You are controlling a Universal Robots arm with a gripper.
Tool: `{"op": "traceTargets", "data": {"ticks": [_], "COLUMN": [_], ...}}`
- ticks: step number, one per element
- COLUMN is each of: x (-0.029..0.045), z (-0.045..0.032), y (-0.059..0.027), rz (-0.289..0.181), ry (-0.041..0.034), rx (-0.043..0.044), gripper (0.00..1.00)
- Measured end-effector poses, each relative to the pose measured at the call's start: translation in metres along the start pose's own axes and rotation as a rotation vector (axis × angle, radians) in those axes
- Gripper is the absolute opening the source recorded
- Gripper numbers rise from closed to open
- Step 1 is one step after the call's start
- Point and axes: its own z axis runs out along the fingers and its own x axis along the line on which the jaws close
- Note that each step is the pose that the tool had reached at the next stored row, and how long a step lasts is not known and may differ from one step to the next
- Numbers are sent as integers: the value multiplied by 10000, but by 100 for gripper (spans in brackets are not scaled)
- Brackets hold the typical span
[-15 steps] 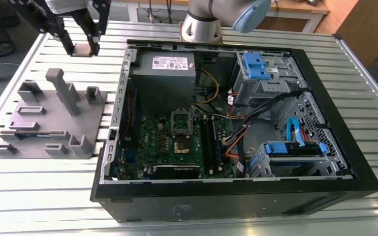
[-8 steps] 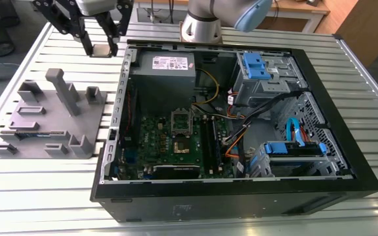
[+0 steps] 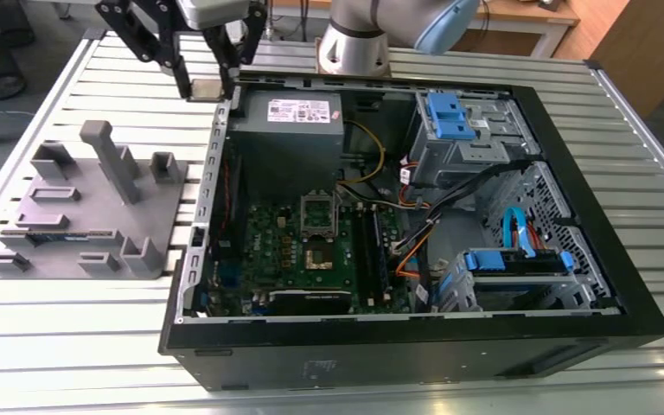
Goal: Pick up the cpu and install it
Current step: 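Pick up the cpu and move it towards the insertion slot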
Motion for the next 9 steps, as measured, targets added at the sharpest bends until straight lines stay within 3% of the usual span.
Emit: {"op": "traceTargets", "data": {"ticks": [9], "x": [-357], "z": [10], "y": [1], "rz": [1], "ry": [0], "rx": [0], "gripper": [47]}}
